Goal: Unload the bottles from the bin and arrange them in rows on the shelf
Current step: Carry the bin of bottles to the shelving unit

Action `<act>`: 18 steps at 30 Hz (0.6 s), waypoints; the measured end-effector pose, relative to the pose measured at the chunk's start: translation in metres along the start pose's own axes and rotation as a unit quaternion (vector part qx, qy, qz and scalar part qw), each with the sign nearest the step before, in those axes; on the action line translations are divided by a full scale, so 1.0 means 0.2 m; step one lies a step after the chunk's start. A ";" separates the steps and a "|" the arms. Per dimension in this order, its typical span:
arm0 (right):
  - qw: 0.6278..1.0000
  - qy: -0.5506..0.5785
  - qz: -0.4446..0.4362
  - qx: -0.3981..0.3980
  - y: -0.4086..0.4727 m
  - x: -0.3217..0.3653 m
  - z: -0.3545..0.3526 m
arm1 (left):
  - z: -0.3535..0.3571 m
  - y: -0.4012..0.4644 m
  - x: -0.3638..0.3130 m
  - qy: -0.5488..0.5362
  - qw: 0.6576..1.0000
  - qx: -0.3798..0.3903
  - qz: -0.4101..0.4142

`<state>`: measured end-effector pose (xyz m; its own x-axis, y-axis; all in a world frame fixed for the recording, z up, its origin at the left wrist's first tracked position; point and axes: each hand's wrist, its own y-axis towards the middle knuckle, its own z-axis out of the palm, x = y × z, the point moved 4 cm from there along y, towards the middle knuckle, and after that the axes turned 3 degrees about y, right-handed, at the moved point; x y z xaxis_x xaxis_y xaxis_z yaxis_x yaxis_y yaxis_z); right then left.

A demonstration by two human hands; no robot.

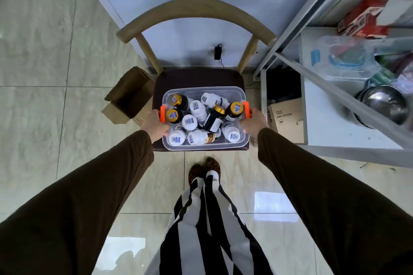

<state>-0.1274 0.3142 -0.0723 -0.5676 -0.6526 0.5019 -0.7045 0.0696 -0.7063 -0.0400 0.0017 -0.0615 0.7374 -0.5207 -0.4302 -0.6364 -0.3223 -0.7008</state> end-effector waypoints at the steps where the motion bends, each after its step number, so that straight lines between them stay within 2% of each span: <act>1: 1.000 0.004 -0.005 -0.003 -0.04 -0.01 -0.02 | 0.00 -0.03 -0.01 0.005 1.000 0.001 0.002; 5: 0.999 0.025 -0.008 -0.030 -0.24 -0.05 -0.12 | -0.03 -0.18 -0.06 0.014 1.000 -0.001 0.021; 9: 0.996 0.058 -0.005 -0.071 -0.49 -0.13 -0.24 | -0.07 -0.37 -0.19 0.048 0.996 -0.029 0.074; 18: 0.967 0.160 0.015 -0.199 -1.19 -0.56 -0.50 | 0.05 -0.90 -0.50 0.071 0.972 0.019 0.225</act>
<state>0.0609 0.4471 0.0887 -0.6477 -0.3833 0.6584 -0.7580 0.4109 -0.5065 0.0036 0.1202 0.1021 0.3459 -0.7068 -0.6171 -0.8762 -0.0081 -0.4819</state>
